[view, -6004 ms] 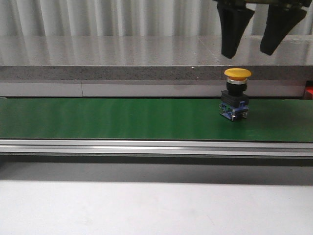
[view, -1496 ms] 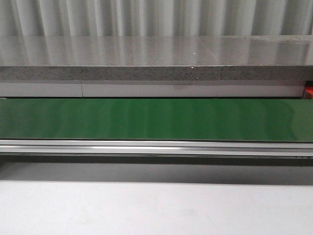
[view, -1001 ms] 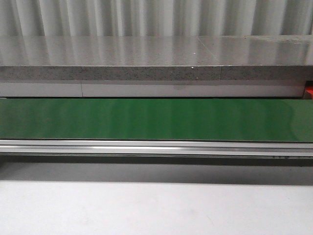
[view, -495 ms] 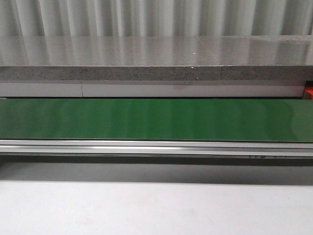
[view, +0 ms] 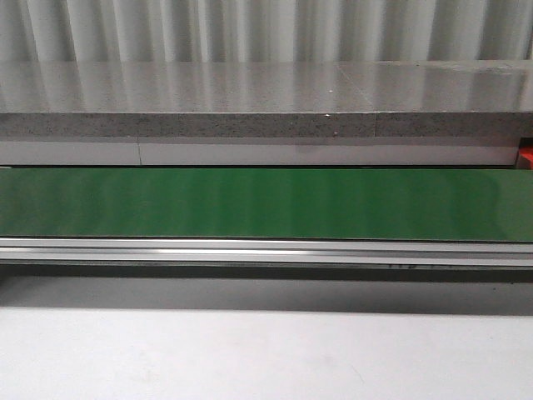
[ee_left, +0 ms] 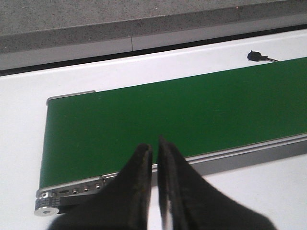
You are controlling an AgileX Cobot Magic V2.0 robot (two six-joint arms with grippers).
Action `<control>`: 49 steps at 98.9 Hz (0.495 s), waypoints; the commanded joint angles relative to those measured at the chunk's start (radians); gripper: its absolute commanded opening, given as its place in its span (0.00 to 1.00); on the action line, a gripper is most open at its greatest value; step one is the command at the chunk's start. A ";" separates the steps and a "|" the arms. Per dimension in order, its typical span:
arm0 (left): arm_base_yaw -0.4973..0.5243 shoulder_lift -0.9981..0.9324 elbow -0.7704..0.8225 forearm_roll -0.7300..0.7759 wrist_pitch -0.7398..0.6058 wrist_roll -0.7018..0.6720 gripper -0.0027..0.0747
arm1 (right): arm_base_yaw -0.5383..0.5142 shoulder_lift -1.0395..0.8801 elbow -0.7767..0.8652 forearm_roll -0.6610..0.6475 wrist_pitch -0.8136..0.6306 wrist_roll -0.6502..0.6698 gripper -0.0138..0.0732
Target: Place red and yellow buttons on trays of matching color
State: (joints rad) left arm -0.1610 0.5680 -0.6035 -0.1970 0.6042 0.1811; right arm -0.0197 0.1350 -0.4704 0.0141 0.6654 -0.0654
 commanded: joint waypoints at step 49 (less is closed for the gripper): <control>-0.008 0.007 -0.025 -0.016 -0.077 0.000 0.03 | 0.000 -0.156 0.283 -0.014 -0.540 -0.009 0.09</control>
State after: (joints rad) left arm -0.1610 0.5680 -0.6035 -0.1970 0.6023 0.1811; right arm -0.0197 -0.0131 -0.2280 0.0101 0.3748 -0.0671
